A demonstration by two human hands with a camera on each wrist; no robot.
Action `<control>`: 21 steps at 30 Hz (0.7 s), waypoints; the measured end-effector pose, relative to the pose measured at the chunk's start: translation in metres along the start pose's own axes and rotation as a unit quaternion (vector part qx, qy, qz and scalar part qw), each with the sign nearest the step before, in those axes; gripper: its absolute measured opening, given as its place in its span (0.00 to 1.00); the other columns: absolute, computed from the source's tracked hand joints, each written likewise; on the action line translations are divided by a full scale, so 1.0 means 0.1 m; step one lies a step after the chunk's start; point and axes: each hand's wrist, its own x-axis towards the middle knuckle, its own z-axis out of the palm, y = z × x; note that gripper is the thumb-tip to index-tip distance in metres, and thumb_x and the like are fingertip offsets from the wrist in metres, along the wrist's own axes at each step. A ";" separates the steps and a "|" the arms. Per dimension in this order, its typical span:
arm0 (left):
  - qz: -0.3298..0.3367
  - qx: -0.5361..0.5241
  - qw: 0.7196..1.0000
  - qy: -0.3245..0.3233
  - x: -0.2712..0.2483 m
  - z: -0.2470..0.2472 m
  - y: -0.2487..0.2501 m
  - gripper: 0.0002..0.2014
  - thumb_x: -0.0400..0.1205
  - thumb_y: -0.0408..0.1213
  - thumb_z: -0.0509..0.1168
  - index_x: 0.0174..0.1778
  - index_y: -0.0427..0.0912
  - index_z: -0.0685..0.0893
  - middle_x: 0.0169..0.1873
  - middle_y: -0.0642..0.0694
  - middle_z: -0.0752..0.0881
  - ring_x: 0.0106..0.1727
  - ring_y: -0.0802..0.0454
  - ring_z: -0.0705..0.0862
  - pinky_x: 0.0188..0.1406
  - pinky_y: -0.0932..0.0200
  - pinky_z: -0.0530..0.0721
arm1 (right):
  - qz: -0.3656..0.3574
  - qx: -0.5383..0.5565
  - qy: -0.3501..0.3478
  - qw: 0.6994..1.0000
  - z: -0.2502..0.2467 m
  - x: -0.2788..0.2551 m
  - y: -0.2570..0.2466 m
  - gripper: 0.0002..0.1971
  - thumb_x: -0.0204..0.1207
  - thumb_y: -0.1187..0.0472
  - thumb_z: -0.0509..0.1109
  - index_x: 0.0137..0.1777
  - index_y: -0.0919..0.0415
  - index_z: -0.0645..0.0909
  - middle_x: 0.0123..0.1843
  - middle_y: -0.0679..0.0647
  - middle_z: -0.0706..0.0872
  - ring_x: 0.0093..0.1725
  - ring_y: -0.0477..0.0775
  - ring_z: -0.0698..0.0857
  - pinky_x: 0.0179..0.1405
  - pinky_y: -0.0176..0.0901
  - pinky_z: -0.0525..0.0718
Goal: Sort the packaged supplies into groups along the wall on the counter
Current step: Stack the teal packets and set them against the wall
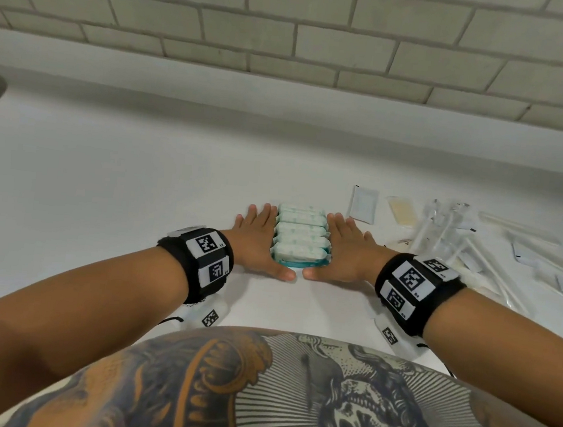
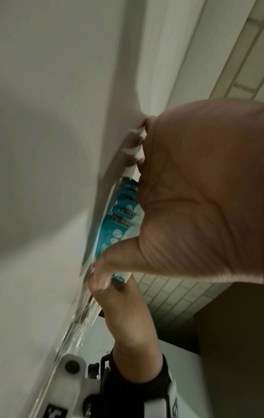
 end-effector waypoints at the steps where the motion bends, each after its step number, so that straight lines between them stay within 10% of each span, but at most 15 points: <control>1: 0.001 0.002 1.000 0.000 0.00 0.01 0.00 0.68 0.62 0.76 0.66 0.82 0.49 0.27 0.82 0.42 0.28 0.80 0.35 0.25 0.78 0.33 0.34 | 0.001 0.002 -0.001 1.000 -0.01 -0.02 0.00 0.64 0.66 0.25 0.64 0.82 0.58 0.25 0.86 0.56 0.30 0.84 0.61 0.31 0.81 0.67 0.41; 12: -0.006 -0.021 1.000 0.003 -0.01 0.03 0.03 0.61 0.71 0.73 0.61 0.82 0.45 0.27 0.82 0.40 0.28 0.81 0.35 0.26 0.79 0.36 0.34 | -0.014 0.016 0.009 1.000 0.03 0.00 0.02 0.62 0.68 0.25 0.63 0.83 0.57 0.27 0.86 0.56 0.30 0.84 0.61 0.31 0.82 0.67 0.40; 21: 0.005 -0.068 0.997 0.017 -0.20 -0.16 -0.09 0.74 0.62 0.67 0.76 0.77 0.45 0.20 0.83 0.46 0.29 0.82 0.42 0.28 0.80 0.40 0.33 | -0.058 0.050 0.023 0.997 -0.21 -0.11 0.20 0.73 0.56 0.32 0.79 0.82 0.54 0.24 0.87 0.52 0.33 0.86 0.53 0.37 0.85 0.60 0.46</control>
